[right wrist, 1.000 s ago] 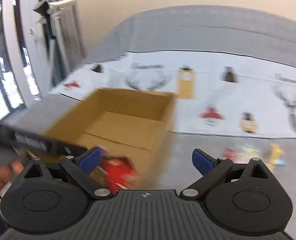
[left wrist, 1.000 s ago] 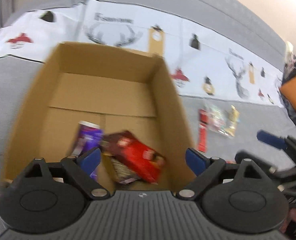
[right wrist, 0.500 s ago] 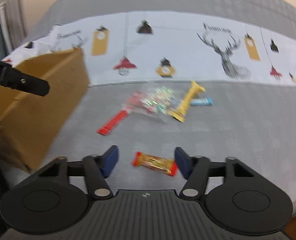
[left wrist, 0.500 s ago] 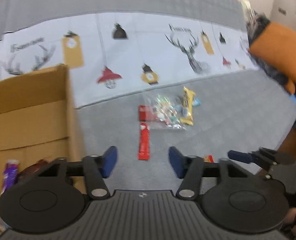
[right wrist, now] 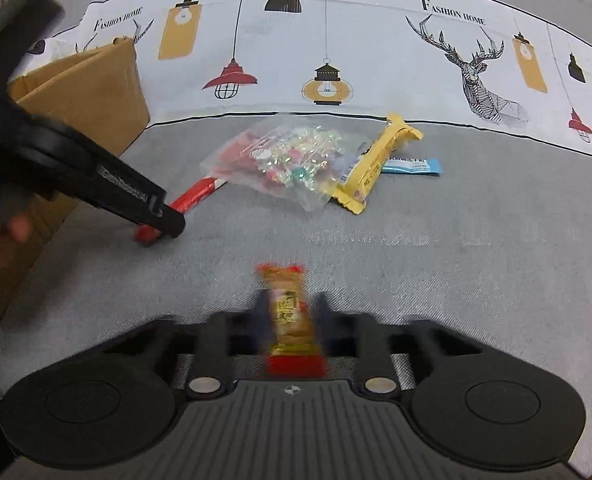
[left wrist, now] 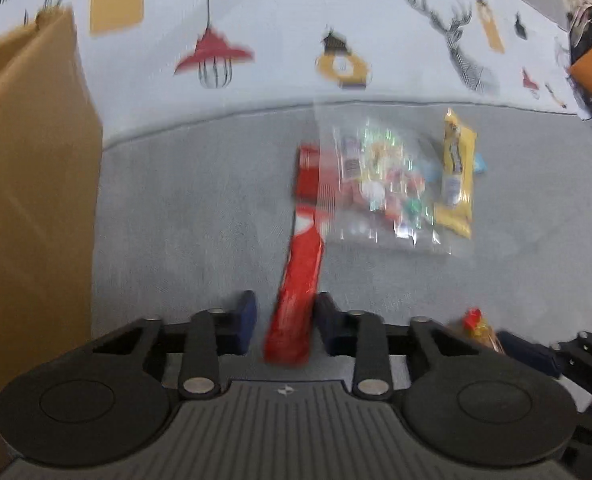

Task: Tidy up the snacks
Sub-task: 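Grasp the red stick with the left tool while the right grasps the gold candy, then carry both snacks into the cardboard box and open both tools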

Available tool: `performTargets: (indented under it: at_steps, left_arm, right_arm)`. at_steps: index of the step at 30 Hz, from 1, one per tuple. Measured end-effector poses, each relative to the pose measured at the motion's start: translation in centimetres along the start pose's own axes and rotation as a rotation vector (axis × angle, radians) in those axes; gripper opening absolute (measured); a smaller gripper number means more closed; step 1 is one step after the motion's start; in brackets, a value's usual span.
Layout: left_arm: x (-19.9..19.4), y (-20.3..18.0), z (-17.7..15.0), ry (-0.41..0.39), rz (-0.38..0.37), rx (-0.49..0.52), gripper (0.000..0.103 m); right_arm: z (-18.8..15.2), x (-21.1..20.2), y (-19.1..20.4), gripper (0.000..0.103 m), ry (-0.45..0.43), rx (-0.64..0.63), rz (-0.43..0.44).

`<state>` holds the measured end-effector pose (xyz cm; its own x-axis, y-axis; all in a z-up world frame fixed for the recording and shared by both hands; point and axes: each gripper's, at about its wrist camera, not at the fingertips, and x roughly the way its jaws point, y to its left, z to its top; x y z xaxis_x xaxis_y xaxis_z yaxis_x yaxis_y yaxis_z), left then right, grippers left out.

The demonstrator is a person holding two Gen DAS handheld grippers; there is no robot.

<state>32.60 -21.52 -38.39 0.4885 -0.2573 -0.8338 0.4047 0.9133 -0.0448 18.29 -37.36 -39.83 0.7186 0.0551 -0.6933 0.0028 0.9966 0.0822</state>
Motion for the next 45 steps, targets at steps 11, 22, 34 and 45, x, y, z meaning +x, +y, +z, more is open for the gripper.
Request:
performTargets:
  at_steps: [11,22,34,45]
  left_arm:
    - [-1.5,-0.1,-1.9,0.052,-0.017,0.023,0.02]
    - [-0.8,-1.3,-0.2,0.045,-0.007,0.034,0.012]
    - [-10.0,-1.2,-0.1,-0.045,-0.004,0.022,0.011]
    - [-19.3,2.3,-0.6,-0.153,-0.004,-0.025,0.011]
  right_arm:
    - [1.8,-0.3,-3.4,0.019,-0.053,0.171,-0.061]
    - [1.9,1.3,-3.0,0.019,0.001,0.083,-0.03]
    - [5.0,-5.5,-2.3,0.018,-0.111,0.202,0.016]
    - [8.9,-10.6,5.9,0.018,-0.155,0.161,0.1]
